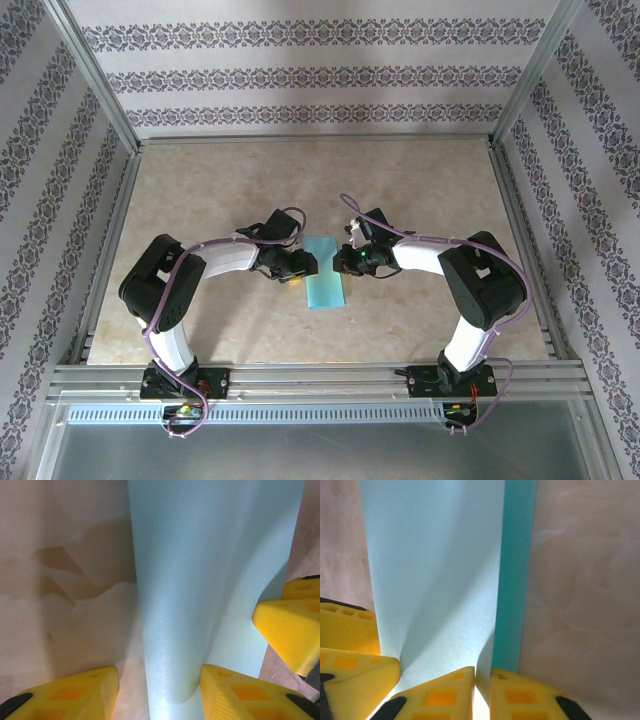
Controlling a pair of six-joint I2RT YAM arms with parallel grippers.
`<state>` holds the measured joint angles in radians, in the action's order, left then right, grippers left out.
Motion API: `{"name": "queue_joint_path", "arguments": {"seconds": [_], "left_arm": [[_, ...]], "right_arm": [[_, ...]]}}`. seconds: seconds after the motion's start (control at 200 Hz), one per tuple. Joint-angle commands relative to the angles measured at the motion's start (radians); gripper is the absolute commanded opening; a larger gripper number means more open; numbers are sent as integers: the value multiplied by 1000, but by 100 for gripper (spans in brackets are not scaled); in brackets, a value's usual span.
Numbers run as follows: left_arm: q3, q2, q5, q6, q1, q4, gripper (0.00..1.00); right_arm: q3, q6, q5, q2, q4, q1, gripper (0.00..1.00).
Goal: Fold a paper plane with a square sheet of paper (fold left side to right side)
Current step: First fold in half a square sheet of paper at the center of the table.
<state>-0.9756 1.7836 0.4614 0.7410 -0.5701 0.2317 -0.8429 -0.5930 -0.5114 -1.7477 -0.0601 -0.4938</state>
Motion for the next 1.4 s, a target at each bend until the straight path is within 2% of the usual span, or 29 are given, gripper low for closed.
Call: {"name": "queue_joint_path", "arguments": {"seconds": [0.0, 0.185, 0.45, 0.665, 1.394], "left_arm": [[-17, 62, -50, -26, -31, -58, 47], [-32, 80, -66, -37, -40, -27, 47], [-64, 103, -100, -58, -52, 34, 47], [-95, 132, -115, -63, -61, 74, 47], [-188, 224, -145, -39, -84, 174, 49]], "right_arm": [[-22, 25, 34, 11, -34, -8, 22], [-3, 56, 159, 90, -101, -2, 35], [50, 61, 276, 221, -117, 40, 42], [66, 62, 260, 247, -117, 69, 44], [87, 59, 244, 249, -97, 69, 45]]}}
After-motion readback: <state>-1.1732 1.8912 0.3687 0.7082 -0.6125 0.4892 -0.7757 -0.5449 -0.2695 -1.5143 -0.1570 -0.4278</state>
